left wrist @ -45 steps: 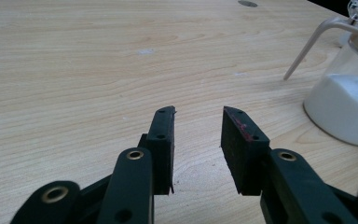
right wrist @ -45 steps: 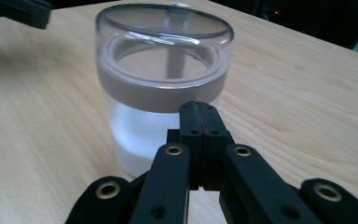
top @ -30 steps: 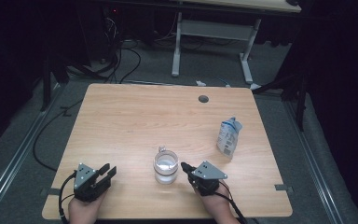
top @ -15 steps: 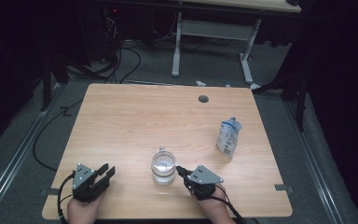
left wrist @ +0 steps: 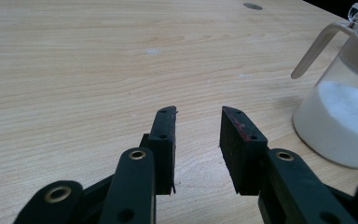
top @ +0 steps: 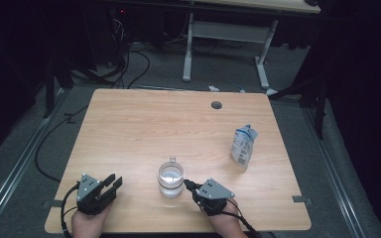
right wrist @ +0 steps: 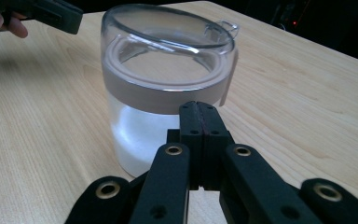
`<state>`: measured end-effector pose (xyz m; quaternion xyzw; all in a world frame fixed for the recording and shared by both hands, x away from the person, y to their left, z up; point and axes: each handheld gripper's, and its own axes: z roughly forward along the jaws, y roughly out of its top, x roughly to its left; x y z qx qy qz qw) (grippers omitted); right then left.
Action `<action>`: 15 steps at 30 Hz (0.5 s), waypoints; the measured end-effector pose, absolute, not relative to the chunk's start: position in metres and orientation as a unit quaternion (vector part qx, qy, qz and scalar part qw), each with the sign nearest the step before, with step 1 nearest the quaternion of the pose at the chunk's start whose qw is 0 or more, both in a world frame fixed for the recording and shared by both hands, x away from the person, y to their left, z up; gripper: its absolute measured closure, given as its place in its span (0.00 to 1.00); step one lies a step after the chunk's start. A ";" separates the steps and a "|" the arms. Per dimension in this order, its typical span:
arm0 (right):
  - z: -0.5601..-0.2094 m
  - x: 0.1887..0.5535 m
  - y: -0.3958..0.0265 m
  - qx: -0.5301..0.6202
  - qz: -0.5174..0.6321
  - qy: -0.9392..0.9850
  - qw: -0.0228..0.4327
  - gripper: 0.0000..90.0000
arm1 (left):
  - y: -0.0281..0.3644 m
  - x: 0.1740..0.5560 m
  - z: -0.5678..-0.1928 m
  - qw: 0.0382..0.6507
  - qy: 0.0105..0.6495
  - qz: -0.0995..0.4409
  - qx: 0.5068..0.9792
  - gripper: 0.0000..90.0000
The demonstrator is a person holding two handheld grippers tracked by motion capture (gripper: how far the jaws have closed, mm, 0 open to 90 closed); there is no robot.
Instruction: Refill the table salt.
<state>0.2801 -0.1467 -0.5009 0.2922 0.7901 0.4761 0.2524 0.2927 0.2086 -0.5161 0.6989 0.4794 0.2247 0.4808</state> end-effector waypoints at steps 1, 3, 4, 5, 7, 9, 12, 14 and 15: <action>-0.500 0.281 -0.149 0.293 0.478 0.789 0.253 1.00 | 0.209 0.293 -0.516 0.481 0.479 0.225 0.699 0.74; -0.499 0.282 -0.153 0.299 0.477 0.786 0.256 0.98 | 0.209 0.293 -0.517 0.481 0.480 0.224 0.699 0.74; -0.499 0.282 -0.153 0.299 0.477 0.786 0.256 0.98 | 0.209 0.293 -0.517 0.481 0.480 0.224 0.699 0.74; -0.499 0.284 -0.159 0.306 0.478 0.782 0.259 0.95 | 0.209 0.293 -0.517 0.481 0.480 0.224 0.698 0.74; -0.499 0.285 -0.162 0.310 0.476 0.780 0.261 0.93 | 0.209 0.293 -0.517 0.481 0.479 0.224 0.700 0.74; -0.502 0.290 -0.174 0.326 0.472 0.774 0.266 0.85 | 0.209 0.293 -0.517 0.480 0.478 0.223 0.701 0.74; -0.505 0.294 -0.187 0.344 0.467 0.768 0.271 0.80 | 0.209 0.294 -0.517 0.480 0.478 0.222 0.701 0.74; -0.507 0.295 -0.208 0.364 0.461 0.760 0.279 0.74 | 0.209 0.294 -0.518 0.481 0.478 0.223 0.700 0.73; -0.507 0.295 -0.214 0.368 0.458 0.758 0.283 0.73 | 0.209 0.294 -0.518 0.481 0.478 0.224 0.701 0.73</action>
